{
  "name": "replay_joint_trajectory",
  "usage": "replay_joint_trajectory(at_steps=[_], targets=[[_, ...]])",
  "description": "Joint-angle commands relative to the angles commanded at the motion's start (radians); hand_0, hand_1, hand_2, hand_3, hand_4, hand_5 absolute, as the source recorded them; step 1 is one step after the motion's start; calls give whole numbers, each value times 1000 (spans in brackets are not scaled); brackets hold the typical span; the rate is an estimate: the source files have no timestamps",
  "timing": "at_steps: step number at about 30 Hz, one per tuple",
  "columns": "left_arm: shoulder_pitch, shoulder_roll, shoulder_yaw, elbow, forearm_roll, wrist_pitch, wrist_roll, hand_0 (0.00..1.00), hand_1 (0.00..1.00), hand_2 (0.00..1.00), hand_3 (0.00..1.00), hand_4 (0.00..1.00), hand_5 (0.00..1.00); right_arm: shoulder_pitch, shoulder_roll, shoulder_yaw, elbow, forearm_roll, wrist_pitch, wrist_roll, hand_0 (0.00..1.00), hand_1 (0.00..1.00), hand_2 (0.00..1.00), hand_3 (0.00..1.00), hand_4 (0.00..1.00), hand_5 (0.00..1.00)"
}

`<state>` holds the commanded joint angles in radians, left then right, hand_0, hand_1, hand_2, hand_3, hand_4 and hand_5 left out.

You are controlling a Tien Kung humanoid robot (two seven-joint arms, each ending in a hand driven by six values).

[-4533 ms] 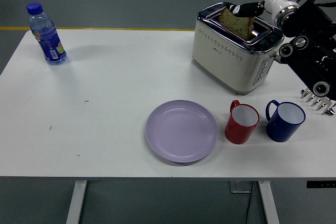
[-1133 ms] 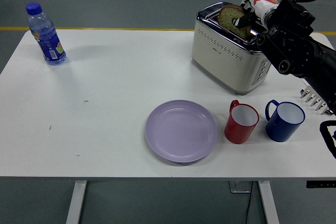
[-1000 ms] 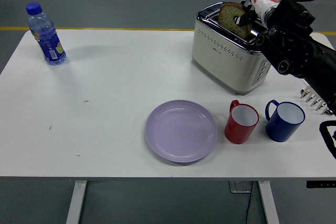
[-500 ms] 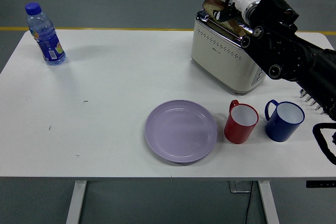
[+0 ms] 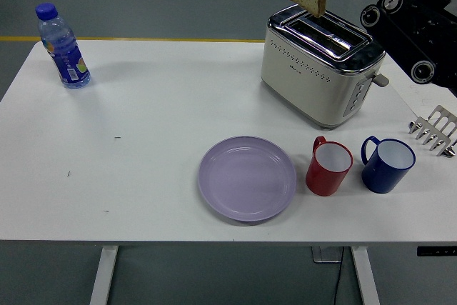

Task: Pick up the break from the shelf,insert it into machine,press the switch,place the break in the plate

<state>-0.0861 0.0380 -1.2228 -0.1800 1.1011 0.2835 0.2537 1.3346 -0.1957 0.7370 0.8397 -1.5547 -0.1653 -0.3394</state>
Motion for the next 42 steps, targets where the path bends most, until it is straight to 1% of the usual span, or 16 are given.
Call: replay_joint_trajectory(at_steps=[4,5,6,8,12,14,18,21,23,26,28,29,31,34,37,42], targets=[[0,-1,0,0,-5,1,0,660,613,659,605,434,864,-14,-39,31,105,13,-12,-16,138,206,334,446,552,2],[0,-1,1,0,-6,1,0,659,613,659,604,434,867,-17,-42,34,115,14,-12,-18,138,207,334,446,550,2],[0,-2,0,0,-7,1,0,659,613,659,604,434,867,-26,-54,40,150,18,-14,-24,138,207,334,446,550,2],[0,-2,0,0,-7,0,0,659,613,659,604,434,867,-36,-66,46,190,23,-15,-31,138,207,334,446,550,2],[-1,-4,0,0,-10,0,-1,659,613,660,604,433,867,-69,-103,56,300,48,-17,-45,141,208,330,444,555,2],[-2,-5,-3,0,-11,-1,-1,659,613,660,604,433,867,-96,-129,58,360,87,-23,-56,141,208,330,444,555,2],[-2,-8,-5,0,-11,-1,-2,658,612,659,603,430,868,-144,-166,57,479,156,-27,-71,139,202,329,442,552,2],[-2,-9,-6,0,-11,-1,-2,658,612,659,603,430,868,-168,-179,56,527,188,-29,-76,139,202,329,442,552,2],[-2,-10,-6,0,-12,-1,-3,658,612,659,604,429,869,-204,-195,57,580,227,-29,-80,141,203,327,442,534,2],[-3,-12,-5,0,-16,-1,-5,658,612,659,604,429,869,-263,-218,51,661,293,-27,-83,141,203,327,442,534,2],[-3,-12,-5,0,-17,-1,-5,658,612,659,604,429,869,-275,-221,50,681,307,-27,-84,141,203,327,442,534,2],[-3,-14,-6,0,-15,-2,-5,657,613,659,603,428,870,-306,-233,35,716,335,-23,-87,145,204,327,443,511,2],[-4,-15,-5,0,-18,-2,-6,657,613,659,603,428,870,-339,-242,13,752,362,-18,-92,145,204,327,443,511,2],[-4,-16,-7,0,-16,-3,-6,657,613,659,603,428,870,-377,-253,-27,789,394,-7,-96,145,204,327,443,511,2],[-5,-17,-7,0,-17,-3,-6,656,612,659,603,425,869,-406,-263,-85,812,418,5,-97,147,205,327,444,508,2],[-6,-19,-6,0,-19,-3,-7,655,614,659,603,424,869,-420,-278,-168,823,431,21,-101,149,205,327,445,503,2]])
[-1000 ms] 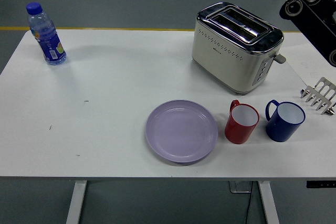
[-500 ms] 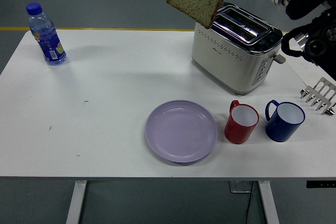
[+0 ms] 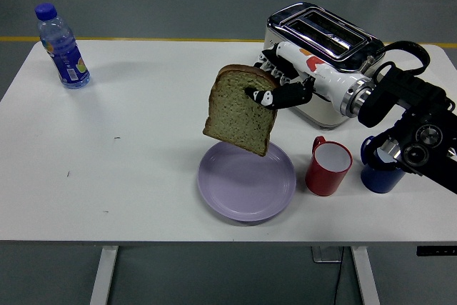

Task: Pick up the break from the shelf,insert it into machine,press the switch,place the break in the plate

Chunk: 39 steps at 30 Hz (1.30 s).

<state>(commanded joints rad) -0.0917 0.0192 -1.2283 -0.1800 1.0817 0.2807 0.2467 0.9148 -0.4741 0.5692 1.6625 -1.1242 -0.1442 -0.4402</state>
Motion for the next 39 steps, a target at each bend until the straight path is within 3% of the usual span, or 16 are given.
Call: replay_joint_trajectory(at_steps=[10,28,39], targets=[[0,-2,2,0,1,0,1,654,614,658,603,426,874,-16,6,-115,-25,27,19,-2,149,205,326,444,503,2],[8,-9,4,0,10,0,5,653,615,658,603,421,877,-55,89,-135,-129,53,3,37,148,204,327,445,501,2],[4,-8,16,0,-7,1,2,653,616,658,603,419,880,-55,109,-136,-161,27,13,43,180,251,348,464,483,2]])
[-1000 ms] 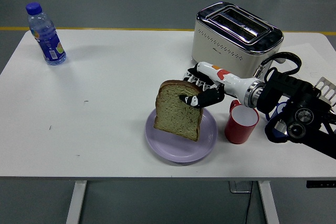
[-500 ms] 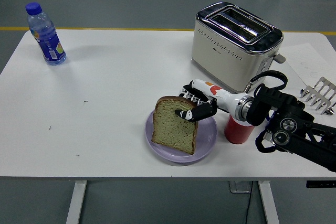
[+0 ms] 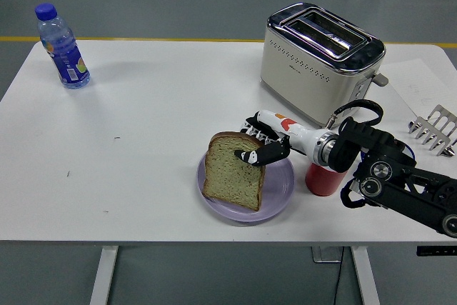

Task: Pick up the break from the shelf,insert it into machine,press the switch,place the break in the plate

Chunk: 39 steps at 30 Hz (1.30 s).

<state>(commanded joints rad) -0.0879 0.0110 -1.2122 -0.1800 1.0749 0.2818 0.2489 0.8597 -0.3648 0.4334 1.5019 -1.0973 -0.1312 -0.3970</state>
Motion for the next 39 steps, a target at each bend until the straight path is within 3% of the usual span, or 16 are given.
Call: replay_joint_trajectory(at_steps=[1,2,7,8,13,14,19,20,25,26,29,39], targets=[[0,0,0,0,-1,0,0,653,616,658,603,419,880,0,1,0,-1,-2,1,-2,180,251,348,464,483,2],[-1,0,1,0,-2,1,0,653,616,658,603,419,881,0,4,0,-2,-11,8,-3,227,301,408,516,479,2],[-3,0,5,0,-9,2,-2,653,616,658,603,419,881,0,13,1,-11,-44,52,-7,227,301,408,516,479,2],[-3,0,5,0,-10,2,-2,653,616,658,602,419,881,0,13,1,-12,-48,56,-6,282,392,486,549,480,73],[-4,-1,8,0,-15,2,-3,653,616,658,602,419,881,0,17,1,-20,-75,71,5,282,392,486,549,480,73],[-4,-1,9,0,-16,2,-3,653,618,660,602,417,878,0,19,1,-23,-81,71,10,510,567,592,667,551,93],[-5,0,12,0,-20,2,-4,653,618,660,602,417,878,3,26,4,-25,-91,61,27,510,567,592,667,551,93],[-5,0,12,0,-20,2,-4,653,619,660,602,418,879,3,27,4,-24,-92,60,28,618,637,650,726,598,127],[-6,1,15,0,-25,2,-5,653,619,660,602,418,879,4,30,6,-22,-99,69,41,618,637,650,726,598,127],[-6,1,15,0,-25,2,-5,653,618,661,602,418,879,4,30,6,-23,-100,72,42,679,673,685,732,618,138],[-6,1,15,0,-27,3,-5,653,618,661,602,418,879,2,30,5,-22,-103,74,43,679,673,685,732,618,138],[-5,0,13,0,-24,2,-5,653,619,661,602,417,877,-2,29,25,-11,-133,11,74,782,736,751,765,647,162]])
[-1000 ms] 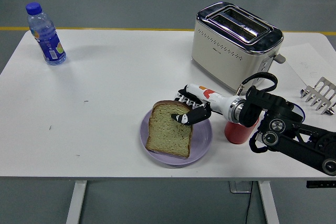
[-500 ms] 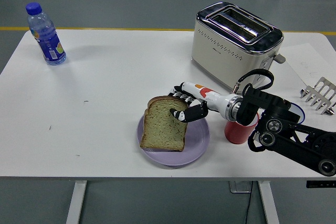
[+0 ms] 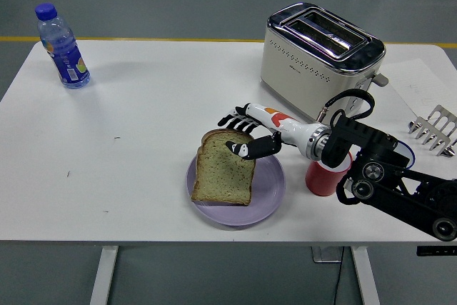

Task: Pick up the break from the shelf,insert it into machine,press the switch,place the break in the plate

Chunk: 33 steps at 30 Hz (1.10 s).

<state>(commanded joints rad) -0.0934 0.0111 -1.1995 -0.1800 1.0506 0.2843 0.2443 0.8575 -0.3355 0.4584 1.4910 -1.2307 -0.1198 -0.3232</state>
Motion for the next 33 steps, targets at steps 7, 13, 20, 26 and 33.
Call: replay_joint_trajectory(at_steps=[7,13,20,26,33], targets=[[0,0,-1,0,2,0,1,653,619,661,602,418,877,-16,-7,52,43,-11,-68,54,788,739,751,763,657,171],[2,-1,-7,0,9,0,2,653,619,661,602,419,877,-47,-34,128,117,11,-98,96,790,741,750,761,654,171],[8,-3,-18,0,24,-2,3,653,619,661,602,419,876,-130,-77,287,242,121,-114,222,786,733,742,756,648,173],[14,-5,-31,0,42,-4,5,653,619,660,602,419,874,-235,-101,467,288,329,-114,351,769,723,736,742,636,177],[19,-7,-36,0,49,-6,4,653,617,661,602,418,873,-406,-108,719,288,611,-117,493,754,716,755,707,613,199]])
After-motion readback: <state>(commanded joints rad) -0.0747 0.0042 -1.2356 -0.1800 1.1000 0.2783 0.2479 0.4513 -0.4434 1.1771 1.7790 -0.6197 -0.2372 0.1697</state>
